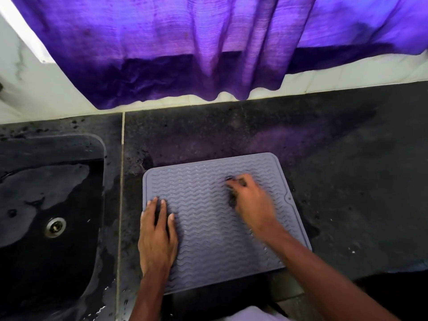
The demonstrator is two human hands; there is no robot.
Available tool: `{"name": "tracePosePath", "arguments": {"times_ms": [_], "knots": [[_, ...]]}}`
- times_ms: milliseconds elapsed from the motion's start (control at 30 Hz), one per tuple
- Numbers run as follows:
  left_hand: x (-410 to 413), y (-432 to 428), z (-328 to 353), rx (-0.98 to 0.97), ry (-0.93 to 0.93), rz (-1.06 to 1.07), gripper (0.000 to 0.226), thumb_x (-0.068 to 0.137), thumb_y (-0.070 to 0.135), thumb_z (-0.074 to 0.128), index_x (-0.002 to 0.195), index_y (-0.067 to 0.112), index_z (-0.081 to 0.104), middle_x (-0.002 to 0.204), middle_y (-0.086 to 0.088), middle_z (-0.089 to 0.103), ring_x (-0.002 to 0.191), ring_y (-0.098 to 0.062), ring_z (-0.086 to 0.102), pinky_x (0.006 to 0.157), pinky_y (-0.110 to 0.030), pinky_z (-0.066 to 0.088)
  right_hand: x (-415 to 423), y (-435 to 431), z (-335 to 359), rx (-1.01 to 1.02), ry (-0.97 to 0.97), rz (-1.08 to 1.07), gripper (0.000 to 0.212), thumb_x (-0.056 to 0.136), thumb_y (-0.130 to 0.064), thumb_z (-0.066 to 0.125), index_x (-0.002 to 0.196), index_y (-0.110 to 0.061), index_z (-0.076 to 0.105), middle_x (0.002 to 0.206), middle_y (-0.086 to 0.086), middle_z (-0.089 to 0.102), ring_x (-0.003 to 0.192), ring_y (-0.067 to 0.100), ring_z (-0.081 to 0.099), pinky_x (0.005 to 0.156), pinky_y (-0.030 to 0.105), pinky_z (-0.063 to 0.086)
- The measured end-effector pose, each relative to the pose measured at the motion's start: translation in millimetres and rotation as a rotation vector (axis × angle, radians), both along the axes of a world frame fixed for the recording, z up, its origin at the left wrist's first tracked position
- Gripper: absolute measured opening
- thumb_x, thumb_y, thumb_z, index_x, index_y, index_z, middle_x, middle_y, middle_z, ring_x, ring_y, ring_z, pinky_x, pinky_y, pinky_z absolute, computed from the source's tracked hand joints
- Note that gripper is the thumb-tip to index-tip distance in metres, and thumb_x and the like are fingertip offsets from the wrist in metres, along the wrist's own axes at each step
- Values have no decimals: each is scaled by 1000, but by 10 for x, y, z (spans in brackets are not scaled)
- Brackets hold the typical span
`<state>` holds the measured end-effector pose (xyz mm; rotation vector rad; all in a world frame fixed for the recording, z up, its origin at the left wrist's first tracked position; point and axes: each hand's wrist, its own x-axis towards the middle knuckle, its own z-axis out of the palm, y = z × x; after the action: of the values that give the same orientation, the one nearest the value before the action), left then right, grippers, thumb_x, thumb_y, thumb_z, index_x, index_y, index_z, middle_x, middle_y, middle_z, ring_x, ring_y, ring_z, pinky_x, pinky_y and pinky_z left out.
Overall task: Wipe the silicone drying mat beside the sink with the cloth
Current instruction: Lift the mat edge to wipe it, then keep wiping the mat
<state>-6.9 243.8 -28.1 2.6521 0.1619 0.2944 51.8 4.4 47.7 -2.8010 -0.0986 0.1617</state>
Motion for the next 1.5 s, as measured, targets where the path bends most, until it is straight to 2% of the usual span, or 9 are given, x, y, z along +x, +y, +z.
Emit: {"name": "tracePosePath", "arguments": {"times_ms": [267, 400, 467, 667, 867, 1000, 1200, 1333, 1500], "knots": [[5, -21, -3, 0, -19, 31, 50, 104, 32, 38, 140, 2, 56, 152, -13, 47, 142, -27, 43, 111, -51, 43, 67, -1046, 50, -83, 6, -245, 58, 77, -4, 66, 129, -28, 57, 118, 2, 50, 92, 31, 61, 77, 44, 56], [13, -33, 18, 4, -20, 36, 50, 105, 34, 38, 140, 4, 57, 153, -10, 47, 142, -26, 43, 118, -41, 36, -29, -997, 124, 121, -114, -417, 45, 84, -5, 61, 125, -23, 64, 115, 5, 54, 89, 21, 59, 86, 24, 45], [19, -46, 27, -2, -1, 54, 50, 105, 35, 38, 141, 6, 56, 153, -9, 47, 143, -24, 42, 119, -40, 34, -2, -682, 163, 265, -151, -332, 37, 90, -8, 61, 125, -20, 66, 115, 7, 59, 91, 9, 51, 87, 7, 33], [34, -23, 46, -32, 19, 48, 52, 104, 38, 38, 141, 6, 56, 152, -9, 48, 142, -25, 42, 119, -39, 34, 446, 848, 64, 575, -34, -36, 50, 79, -36, 77, 125, -22, 64, 109, 1, 56, 96, 8, 52, 87, 2, 30], [32, -25, 82, -29, 59, 60, 53, 104, 40, 37, 145, 10, 52, 155, -5, 44, 145, -22, 39, 122, -32, 28, 707, 1506, -57, 319, 58, 103, 37, 86, -22, 71, 122, -22, 62, 118, 6, 47, 92, 29, 63, 83, 41, 54], [36, -22, 90, -35, 70, 82, 52, 104, 39, 35, 145, 12, 53, 155, -4, 45, 144, -20, 40, 122, -18, 14, 734, 1380, -118, 260, 30, 93, 29, 89, -21, 67, 118, -21, 65, 111, 7, 48, 87, 28, 63, 78, 40, 56], [26, -35, 119, -59, 59, 84, 53, 104, 41, 34, 143, 13, 56, 154, -3, 46, 143, -19, 42, 120, -32, 30, 768, 950, -152, 248, 28, 37, 29, 86, -15, 68, 113, -24, 68, 102, 2, 48, 83, 23, 61, 75, 35, 55], [27, -21, 99, -51, 79, 91, 51, 105, 41, 34, 144, 15, 54, 155, 0, 44, 144, -17, 40, 122, -19, 14, 790, 490, -134, 194, 40, -6, 32, 87, -19, 70, 118, -26, 68, 106, 4, 53, 91, 22, 60, 83, 34, 54], [30, -20, 97, -44, 71, 69, 49, 105, 38, 36, 143, 13, 55, 154, -2, 45, 144, -18, 41, 123, -21, 14, 853, -212, -75, 87, 56, -88, 36, 82, -26, 75, 118, -31, 69, 104, 9, 61, 92, 29, 64, 86, 38, 54]]}}
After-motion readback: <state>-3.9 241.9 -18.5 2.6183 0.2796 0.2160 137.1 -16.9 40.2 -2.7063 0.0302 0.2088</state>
